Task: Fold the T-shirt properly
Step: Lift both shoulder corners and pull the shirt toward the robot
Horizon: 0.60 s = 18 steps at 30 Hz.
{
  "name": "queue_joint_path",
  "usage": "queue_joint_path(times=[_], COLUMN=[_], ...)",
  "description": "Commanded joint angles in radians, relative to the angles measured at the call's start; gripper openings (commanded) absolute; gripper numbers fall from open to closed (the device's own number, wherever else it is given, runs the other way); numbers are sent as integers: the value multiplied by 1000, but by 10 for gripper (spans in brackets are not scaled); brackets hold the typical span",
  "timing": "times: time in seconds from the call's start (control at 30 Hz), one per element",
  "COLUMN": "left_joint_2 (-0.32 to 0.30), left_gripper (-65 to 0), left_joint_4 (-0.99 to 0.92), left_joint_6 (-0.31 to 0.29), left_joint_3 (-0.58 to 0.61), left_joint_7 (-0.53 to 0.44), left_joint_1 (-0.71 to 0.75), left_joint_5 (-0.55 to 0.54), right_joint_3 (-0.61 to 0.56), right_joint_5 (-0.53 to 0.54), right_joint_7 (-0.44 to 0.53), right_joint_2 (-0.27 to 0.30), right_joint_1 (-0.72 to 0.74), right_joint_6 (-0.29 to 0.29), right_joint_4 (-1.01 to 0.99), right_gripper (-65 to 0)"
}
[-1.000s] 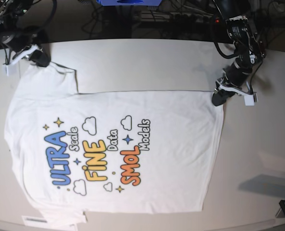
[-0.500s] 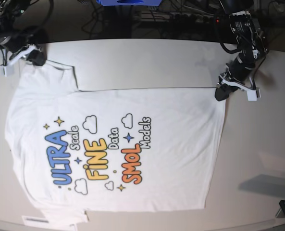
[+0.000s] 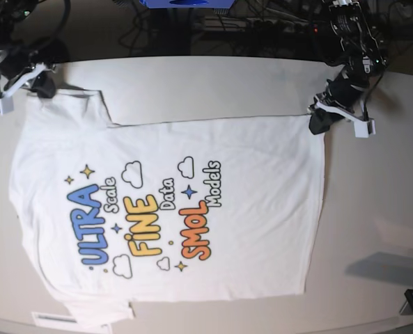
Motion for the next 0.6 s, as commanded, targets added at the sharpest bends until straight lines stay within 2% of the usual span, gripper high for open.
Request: queue_joint_path(times=[0.0,0.23,0.4,0.57], left_joint_2=[-11,-11,-12,-12], left_gripper=[-650,-650,-650,-650], left_joint_4=[20,25,34,155], left_joint_6=[-4,-4,-7,-7], left_joint_3=[-3,-5,-11,-12], left_joint_7=[-14,-14,-14,-14], left_joint_1=[8,51,77,131], left_joint_5=[-16,-16,-16,-16], right_joint_3=[5,5,8,11], right_joint_5=[20,25,146,168], right_joint_7=[12,14,18,20], right_joint_2=[12,12,17,16], right_joint_1=[-13,-62,-119,-159], right_joint_6=[6,6,6,6], right_joint_4=[15,17,32,109], right_gripper=[-650,-650,-650,-650])
